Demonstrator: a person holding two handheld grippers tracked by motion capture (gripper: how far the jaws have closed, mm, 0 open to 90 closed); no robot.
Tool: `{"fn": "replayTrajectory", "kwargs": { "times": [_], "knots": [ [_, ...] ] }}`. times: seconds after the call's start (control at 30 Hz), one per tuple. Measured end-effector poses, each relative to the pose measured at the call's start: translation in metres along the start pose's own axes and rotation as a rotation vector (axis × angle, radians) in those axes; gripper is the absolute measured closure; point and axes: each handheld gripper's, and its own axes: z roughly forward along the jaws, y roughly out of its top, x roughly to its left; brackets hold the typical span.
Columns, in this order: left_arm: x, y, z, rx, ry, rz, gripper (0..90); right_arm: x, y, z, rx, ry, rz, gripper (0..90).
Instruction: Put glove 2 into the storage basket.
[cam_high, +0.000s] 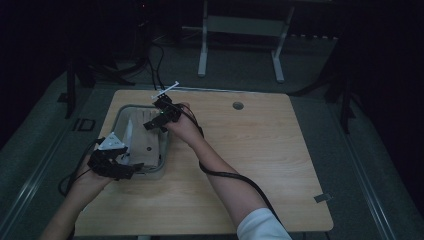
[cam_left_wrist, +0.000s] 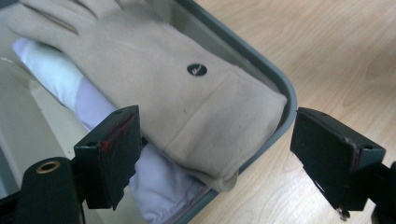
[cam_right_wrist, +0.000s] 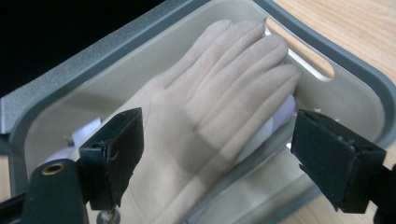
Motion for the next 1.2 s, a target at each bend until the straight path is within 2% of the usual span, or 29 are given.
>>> {"fn": "replayTrajectory", "kwargs": {
  "times": [0.17, 0.33, 0.37, 0.47, 0.5, 0.67, 0.73, 0.77, 0.8, 0.93, 1.2],
  "knots": [
    [-0.01, 0.007, 0.002, -0.021, -0.015, 0.007, 16.2, 0.004, -0.014, -0.013, -0.022, 0.006, -0.023, 17.2],
    [-0.017, 0.015, 0.009, -0.031, -0.02, 0.016, 16.2, 0.005, -0.027, -0.024, -0.018, 0.004, -0.036, 17.2],
    [-0.02, 0.018, 0.012, -0.032, -0.026, 0.023, 16.2, 0.002, -0.034, -0.031, -0.031, 0.01, -0.033, 17.2],
    [-0.022, 0.021, 0.015, -0.037, -0.036, 0.028, 16.2, 0.001, -0.04, -0.035, -0.031, 0.004, -0.032, 17.2],
    [-0.024, 0.023, 0.016, -0.039, -0.042, 0.029, 16.2, -0.002, -0.048, -0.039, -0.025, 0.006, -0.034, 17.2],
    [-0.033, 0.03, 0.025, -0.049, -0.064, 0.048, 16.2, -0.006, -0.06, -0.045, -0.025, -0.002, -0.034, 17.2],
    [-0.038, 0.033, 0.029, -0.079, -0.075, 0.051, 16.2, -0.01, -0.069, -0.049, -0.017, -0.007, -0.038, 17.2],
    [-0.038, 0.033, 0.029, -0.079, -0.075, 0.051, 16.2, -0.011, -0.072, -0.051, -0.014, -0.006, -0.037, 17.2],
    [-0.042, 0.035, 0.034, -0.099, -0.103, 0.041, 16.2, -0.012, -0.075, -0.052, -0.015, -0.009, -0.036, 17.2],
    [-0.052, 0.039, 0.043, -0.093, -0.128, 0.067, 16.2, -0.018, -0.085, -0.061, -0.017, -0.019, -0.026, 17.2],
    [-0.068, 0.044, 0.055, -0.09, -0.172, 0.094, 16.2, -0.026, -0.107, -0.074, -0.016, -0.029, -0.016, 17.2]
  ]
}}
